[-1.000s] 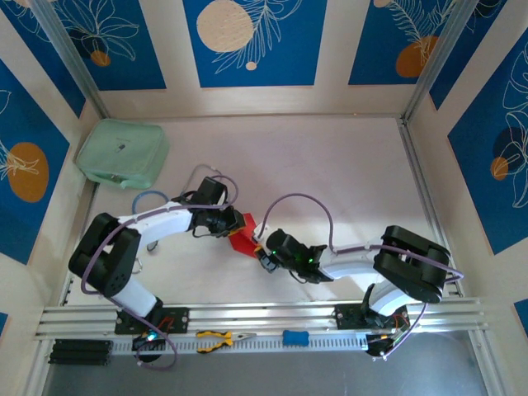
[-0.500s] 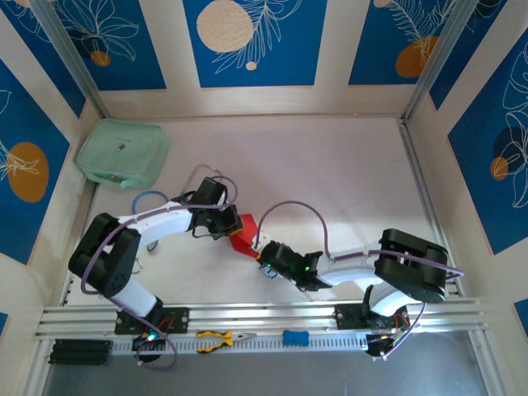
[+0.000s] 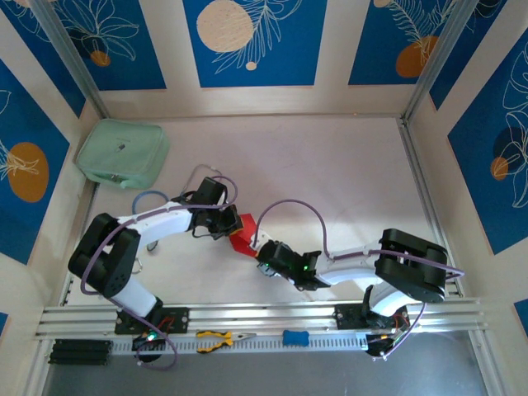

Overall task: Fold a paper plane with a square sheet of paper (pick it up from the middle)
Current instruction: Fourth fold the wing at the center of the table.

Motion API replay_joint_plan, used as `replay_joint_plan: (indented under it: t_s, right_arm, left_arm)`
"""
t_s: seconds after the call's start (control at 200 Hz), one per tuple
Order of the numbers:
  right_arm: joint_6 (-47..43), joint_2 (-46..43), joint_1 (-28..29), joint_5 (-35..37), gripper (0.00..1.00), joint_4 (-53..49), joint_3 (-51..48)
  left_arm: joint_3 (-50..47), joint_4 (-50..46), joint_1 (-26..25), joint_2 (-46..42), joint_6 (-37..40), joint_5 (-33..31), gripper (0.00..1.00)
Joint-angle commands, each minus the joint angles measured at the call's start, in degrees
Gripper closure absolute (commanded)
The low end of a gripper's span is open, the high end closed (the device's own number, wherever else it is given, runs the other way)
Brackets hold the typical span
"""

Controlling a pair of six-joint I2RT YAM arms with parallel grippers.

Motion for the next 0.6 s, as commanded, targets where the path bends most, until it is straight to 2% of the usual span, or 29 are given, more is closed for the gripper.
replay_joint_plan:
  t_s: [0.0, 0.275, 0.59]
  right_arm:
    - [1.44, 1.06, -0.10, -0.03, 0.78, 1.26, 1.49]
    - [3.26, 1.96, -0.30, 0.12, 0.77, -0.38, 1.35]
    - [3.23, 2.46, -0.92, -0.35, 0.82, -0.11, 1.49]
  left_arm:
    - [-0.27, 0.14, 0.19, -1.56, -0.32, 0.83, 0.96]
    - [-0.34, 0.19, 0.19, -1.64, -0.31, 0.83, 0.96]
    - [-0.35, 0.36, 0.24, -1.48, -0.39, 0.85, 0.97]
